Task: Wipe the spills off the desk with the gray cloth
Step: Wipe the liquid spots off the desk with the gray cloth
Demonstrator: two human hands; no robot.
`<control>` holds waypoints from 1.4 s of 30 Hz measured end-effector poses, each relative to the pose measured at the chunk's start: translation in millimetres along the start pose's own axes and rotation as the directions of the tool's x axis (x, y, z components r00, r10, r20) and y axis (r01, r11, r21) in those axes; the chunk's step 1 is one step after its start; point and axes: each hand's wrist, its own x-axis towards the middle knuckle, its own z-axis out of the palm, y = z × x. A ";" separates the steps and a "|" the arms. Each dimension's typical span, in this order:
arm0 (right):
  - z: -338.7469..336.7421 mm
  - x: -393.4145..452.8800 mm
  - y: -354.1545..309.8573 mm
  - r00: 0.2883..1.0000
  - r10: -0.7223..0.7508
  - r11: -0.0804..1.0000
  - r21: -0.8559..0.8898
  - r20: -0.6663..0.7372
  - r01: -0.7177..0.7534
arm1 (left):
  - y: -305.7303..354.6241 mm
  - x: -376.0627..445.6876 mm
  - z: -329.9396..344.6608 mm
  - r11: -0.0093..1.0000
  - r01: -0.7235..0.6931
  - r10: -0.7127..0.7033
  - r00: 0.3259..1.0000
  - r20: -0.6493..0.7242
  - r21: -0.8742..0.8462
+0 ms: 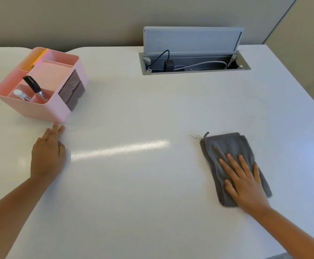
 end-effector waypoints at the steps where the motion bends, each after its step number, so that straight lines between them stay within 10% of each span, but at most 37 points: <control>1: 2.6 -6.8 -1.7 1.000 0.003 1.000 -0.005 0.013 -0.002 | 0.3 -0.1 0.0 1.000 0.005 -0.005 1.000 -0.005 -0.002; 7: 16.3 -44.1 -48.4 0.999 0.049 0.999 -0.002 0.009 -0.049 | -1.2 -0.5 2.8 1.000 0.000 0.000 1.000 -0.021 -0.024; 26: 38.1 -59.6 -257.5 0.862 -0.421 0.907 -0.134 -0.283 0.399 | -0.9 0.1 -1.0 0.998 0.033 -0.031 0.999 0.024 -0.051; 42: 41.5 -34.2 -303.5 0.624 -0.777 0.627 -0.174 -0.080 0.759 | -10.9 -0.6 5.8 0.998 0.059 -0.058 0.994 0.097 -0.010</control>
